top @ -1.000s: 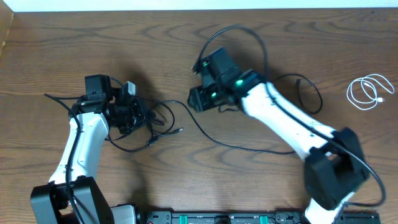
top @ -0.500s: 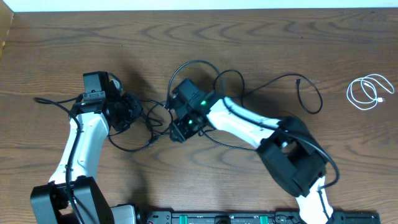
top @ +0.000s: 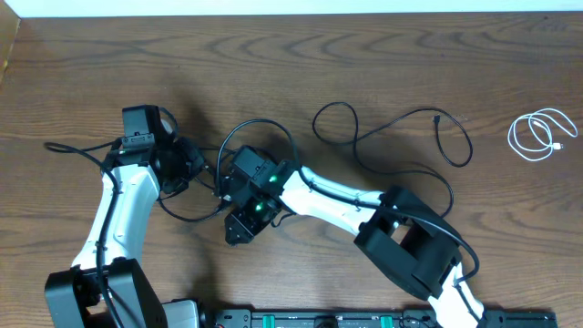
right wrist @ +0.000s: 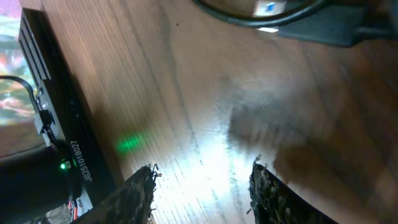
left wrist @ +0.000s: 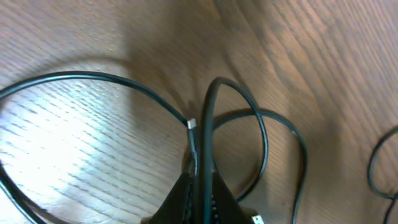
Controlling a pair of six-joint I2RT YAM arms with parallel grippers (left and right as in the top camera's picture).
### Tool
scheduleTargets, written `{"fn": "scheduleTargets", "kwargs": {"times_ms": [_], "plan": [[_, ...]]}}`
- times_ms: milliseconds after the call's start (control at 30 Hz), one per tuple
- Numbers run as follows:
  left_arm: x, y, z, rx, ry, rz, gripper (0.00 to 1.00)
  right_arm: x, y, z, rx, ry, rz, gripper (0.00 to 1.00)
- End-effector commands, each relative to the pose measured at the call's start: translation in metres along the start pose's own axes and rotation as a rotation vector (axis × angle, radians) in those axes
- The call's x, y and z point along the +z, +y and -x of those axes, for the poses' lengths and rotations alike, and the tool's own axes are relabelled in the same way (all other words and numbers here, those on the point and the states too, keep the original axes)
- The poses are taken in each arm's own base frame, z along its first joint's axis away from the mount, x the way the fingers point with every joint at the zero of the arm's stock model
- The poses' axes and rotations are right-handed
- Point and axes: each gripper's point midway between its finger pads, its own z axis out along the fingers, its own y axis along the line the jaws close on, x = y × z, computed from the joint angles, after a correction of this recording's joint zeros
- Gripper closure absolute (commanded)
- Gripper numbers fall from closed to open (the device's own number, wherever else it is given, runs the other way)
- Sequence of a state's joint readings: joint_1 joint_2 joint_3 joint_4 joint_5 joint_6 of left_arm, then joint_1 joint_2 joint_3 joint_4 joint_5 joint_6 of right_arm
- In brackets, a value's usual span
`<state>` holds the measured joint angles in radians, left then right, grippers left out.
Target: Untangle cables
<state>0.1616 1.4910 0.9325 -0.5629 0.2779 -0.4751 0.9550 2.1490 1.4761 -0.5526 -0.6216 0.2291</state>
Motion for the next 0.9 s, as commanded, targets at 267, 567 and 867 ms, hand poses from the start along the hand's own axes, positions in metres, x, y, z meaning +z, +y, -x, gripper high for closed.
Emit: {"fn": "scheduleTargets", "kwargs": {"times_ms": [267, 567, 867], "plan": [[0.001, -0.002, 0.000, 0.125, 0.006, -0.010, 0.92, -0.082, -0.089, 0.080, 0.017, -0.348, -0.359, 0.51], [0.001, -0.006, -0.001, 0.152, 0.010, -0.027, 0.92, -0.107, -0.126, 0.138, -0.117, -0.599, -0.613, 0.52], [0.001, -0.006, -0.001, 0.151, 0.010, -0.027, 0.92, -0.077, -0.153, 0.126, -0.213, -0.497, -0.660, 0.54]]}}
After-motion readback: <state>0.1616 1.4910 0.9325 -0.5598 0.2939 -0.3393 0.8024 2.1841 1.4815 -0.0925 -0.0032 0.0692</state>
